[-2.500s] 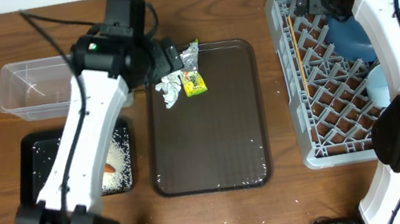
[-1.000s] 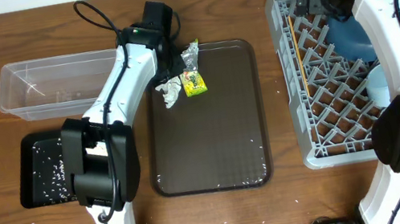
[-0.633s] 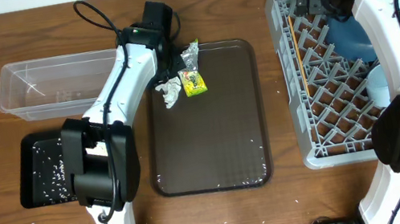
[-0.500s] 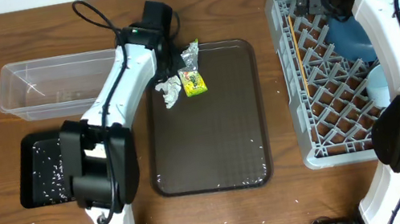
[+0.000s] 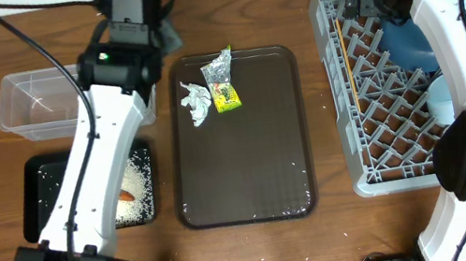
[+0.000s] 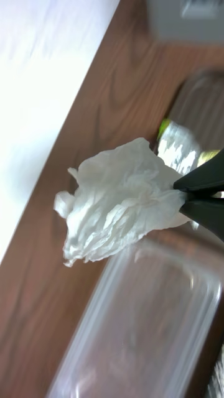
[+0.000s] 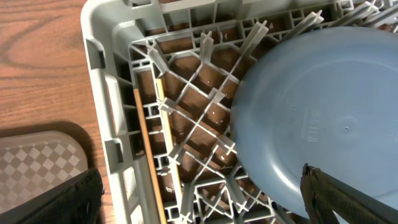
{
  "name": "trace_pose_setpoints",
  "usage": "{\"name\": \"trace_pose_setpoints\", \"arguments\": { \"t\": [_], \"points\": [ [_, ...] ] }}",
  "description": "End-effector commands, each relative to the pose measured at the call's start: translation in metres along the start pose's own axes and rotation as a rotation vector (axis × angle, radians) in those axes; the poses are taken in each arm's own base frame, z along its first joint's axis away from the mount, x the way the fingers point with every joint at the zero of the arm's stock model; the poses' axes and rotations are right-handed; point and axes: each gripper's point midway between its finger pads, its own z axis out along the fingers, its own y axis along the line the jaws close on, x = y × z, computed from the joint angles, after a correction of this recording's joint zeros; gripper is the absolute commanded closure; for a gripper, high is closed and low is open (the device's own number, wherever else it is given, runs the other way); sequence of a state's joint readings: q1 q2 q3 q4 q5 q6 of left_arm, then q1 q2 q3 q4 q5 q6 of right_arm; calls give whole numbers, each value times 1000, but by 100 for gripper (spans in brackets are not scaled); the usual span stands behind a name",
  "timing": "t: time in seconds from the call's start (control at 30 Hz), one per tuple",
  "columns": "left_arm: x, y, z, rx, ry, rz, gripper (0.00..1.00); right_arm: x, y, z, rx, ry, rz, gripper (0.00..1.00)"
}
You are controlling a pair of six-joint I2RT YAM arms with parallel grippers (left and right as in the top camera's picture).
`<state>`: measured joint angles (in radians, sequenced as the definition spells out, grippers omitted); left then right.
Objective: Sort waste into correct bins and load items into the dishwasher rack
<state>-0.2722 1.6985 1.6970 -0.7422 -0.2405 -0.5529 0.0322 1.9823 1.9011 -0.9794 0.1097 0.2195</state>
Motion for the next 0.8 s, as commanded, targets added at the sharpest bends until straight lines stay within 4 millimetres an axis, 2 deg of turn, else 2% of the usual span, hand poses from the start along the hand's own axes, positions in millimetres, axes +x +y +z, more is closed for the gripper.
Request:
{"name": "trace_pose_setpoints", "arguments": {
  "t": [0.0, 0.13, 0.27, 0.3, 0.33, 0.37, 0.43, 0.47, 0.63, 0.77],
  "points": [
    [-10, 42, 15, -157, -24, -23, 94, 0, 1, -3, 6, -6, 7, 1],
    [-3, 74, 22, -233, 21, -78, 94, 0, 1, -3, 6, -6, 7, 1],
    [7, 101, 29, -296, 60, -128, 85, 0, 1, -3, 6, -6, 7, 1],
    [10, 106, 30, -309, 71, -135, 79, 0, 1, -3, 6, -6, 7, 1],
    [12, 108, 31, -314, 80, -138, 66, 0, 1, -3, 6, -6, 7, 1],
    [15, 109, 32, -310, 96, -140, 46, 0, 1, -3, 6, -6, 7, 1],
    [21, 107, 33, -294, 123, -140, 27, 0, 1, -3, 6, -6, 7, 1],
    [22, 105, 33, -282, 134, -142, 24, 0, 1, -3, 6, -6, 7, 1],
    [37, 83, 34, -166, 224, -157, 21, 0, 1, -3, 6, -6, 7, 1],
    [61, 45, 30, 24, 357, -110, 22, 0, 1, -3, 6, -6, 7, 1]
  ]
}}
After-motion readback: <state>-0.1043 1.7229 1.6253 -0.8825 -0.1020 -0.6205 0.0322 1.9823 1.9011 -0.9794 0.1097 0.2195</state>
